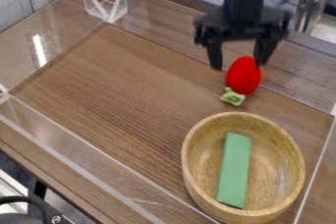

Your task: Move the red fruit to the left

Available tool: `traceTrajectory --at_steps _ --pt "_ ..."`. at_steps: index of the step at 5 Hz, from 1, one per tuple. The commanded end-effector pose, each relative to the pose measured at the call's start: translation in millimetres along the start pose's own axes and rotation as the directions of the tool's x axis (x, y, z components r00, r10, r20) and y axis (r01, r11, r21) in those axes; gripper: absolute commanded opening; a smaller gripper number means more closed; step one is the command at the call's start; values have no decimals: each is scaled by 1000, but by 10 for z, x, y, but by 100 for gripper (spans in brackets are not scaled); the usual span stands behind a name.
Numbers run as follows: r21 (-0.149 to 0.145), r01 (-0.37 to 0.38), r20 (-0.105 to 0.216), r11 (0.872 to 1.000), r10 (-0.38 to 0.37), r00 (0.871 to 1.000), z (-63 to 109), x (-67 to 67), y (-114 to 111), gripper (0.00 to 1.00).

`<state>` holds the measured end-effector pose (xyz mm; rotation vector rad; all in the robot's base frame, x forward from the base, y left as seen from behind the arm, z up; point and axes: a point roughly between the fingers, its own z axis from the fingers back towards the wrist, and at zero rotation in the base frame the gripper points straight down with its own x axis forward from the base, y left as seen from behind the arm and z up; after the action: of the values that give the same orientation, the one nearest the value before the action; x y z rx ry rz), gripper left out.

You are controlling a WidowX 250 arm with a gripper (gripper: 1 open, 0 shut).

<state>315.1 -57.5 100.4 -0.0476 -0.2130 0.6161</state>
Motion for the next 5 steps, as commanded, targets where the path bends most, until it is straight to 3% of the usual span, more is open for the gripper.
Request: traceTrajectory --at_steps 1,2,4,5 --pt "-16 22 29 1000 -21 999 -87 -8 -63 100" --pt "-19 17 30 1000 -16 999 -159 8 -54 0" --pt "-111 26 43 994 -21 999 180 163 -33 0" --pt "-176 8 64 984 3 998 420 276 76 0"
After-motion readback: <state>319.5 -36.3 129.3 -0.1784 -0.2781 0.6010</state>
